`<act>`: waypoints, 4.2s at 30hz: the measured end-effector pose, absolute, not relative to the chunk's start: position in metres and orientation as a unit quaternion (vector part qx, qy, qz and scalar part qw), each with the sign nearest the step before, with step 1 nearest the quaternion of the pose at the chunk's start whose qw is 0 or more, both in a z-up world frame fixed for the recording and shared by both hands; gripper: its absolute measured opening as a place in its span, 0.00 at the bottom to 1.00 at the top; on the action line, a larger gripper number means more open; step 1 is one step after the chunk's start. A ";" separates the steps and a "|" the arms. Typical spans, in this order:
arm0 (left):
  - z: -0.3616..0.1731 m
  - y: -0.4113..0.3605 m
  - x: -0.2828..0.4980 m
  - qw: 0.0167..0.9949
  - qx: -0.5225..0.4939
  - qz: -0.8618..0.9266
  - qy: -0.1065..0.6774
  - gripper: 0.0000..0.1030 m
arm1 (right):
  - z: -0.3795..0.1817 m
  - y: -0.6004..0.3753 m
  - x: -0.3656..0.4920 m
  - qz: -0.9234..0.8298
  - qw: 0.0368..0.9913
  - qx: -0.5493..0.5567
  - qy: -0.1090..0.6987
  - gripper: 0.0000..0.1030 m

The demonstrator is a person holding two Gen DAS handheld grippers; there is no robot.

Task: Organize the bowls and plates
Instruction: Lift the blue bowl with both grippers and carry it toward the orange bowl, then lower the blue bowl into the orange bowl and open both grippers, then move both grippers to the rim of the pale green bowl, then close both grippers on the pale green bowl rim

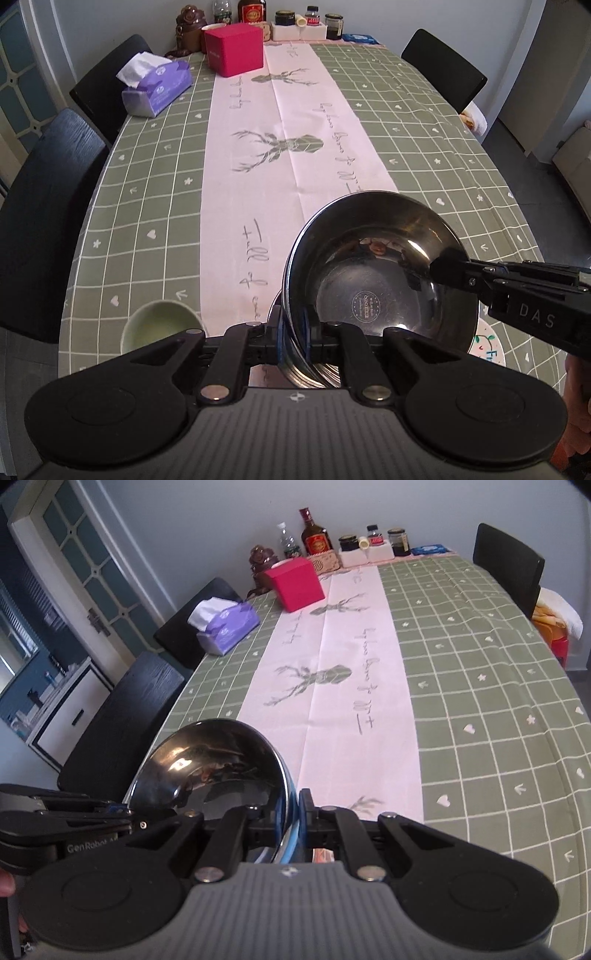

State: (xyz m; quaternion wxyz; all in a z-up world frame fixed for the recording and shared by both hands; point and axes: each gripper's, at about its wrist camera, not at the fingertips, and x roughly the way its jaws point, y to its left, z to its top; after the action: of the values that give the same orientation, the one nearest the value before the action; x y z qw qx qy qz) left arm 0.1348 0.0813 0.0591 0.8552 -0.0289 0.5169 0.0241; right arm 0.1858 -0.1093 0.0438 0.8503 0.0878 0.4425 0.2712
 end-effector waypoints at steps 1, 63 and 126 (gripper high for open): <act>0.057 0.083 0.135 0.852 -0.032 0.024 0.521 0.11 | 0.040 -0.109 0.186 0.272 0.847 0.089 0.448 0.06; 0.007 0.088 0.150 0.815 -0.029 0.023 0.578 0.26 | -0.008 -0.085 0.196 0.259 0.839 0.034 0.478 0.02; -0.030 0.246 0.112 0.821 -0.043 -0.004 0.570 0.45 | -0.017 0.144 0.179 0.338 0.750 -0.199 0.532 0.26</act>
State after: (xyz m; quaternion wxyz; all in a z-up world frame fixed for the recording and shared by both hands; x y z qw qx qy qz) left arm 0.1118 0.2457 -0.0300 0.8207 -0.0425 0.5698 -0.0042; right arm 0.1787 0.1437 -0.0167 0.7504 -0.1994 0.5316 0.3384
